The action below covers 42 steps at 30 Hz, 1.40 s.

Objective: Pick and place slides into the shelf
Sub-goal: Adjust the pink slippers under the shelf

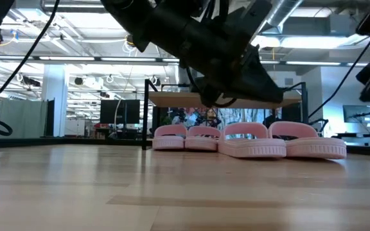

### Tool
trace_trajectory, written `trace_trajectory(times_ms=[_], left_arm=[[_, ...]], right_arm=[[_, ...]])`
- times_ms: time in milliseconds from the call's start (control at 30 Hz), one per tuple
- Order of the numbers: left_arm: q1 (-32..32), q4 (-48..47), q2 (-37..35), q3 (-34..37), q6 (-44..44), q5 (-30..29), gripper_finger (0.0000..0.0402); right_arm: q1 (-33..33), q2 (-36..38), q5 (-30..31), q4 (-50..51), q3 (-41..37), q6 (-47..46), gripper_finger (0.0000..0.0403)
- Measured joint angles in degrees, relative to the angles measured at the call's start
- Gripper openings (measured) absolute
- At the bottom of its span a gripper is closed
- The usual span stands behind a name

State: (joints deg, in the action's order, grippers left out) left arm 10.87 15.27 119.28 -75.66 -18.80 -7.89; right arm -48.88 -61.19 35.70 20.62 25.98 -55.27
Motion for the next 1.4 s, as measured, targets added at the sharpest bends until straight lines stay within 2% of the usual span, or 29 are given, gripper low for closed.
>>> trace_trajectory(times_ms=[133, 200, 367, 500, 700, 933, 1400], left_arm=[[0.37, -2.27, 0.00, 0.00, -0.03, -1.39, 0.0000], [0.39, -2.43, 0.00, 0.00, 0.18, -2.55, 0.0000], [0.31, -2.55, 0.00, 0.00, 0.50, -3.03, 0.0000], [0.28, -2.79, 0.00, 0.00, 1.82, -3.44, 0.0000], [0.29, -2.86, 1.87, 0.06, 1.83, -2.82, 0.0000], [1.14, -1.57, 2.60, -0.02, 1.09, -5.74, 0.0000], [0.68, -0.23, 5.59, -0.01, -0.27, -5.93, 0.0000]], right_arm=[[0.42, -4.73, 0.12, -1.98, 0.00, 0.24, 0.0029], [0.57, -6.69, 0.73, -4.20, 0.00, 1.52, 0.0008], [1.71, -11.28, 1.73, -9.64, 0.02, 3.20, 0.0020], [3.19, -14.82, 1.88, -12.32, 0.02, 3.23, 0.0004], [5.84, -19.22, 1.70, -16.32, 0.02, 3.20, 0.0003], [6.19, -19.63, 1.66, -16.85, 0.02, 2.80, 0.0001], [8.14, -19.62, 1.71, -14.20, 0.03, 2.76, 0.0000]])
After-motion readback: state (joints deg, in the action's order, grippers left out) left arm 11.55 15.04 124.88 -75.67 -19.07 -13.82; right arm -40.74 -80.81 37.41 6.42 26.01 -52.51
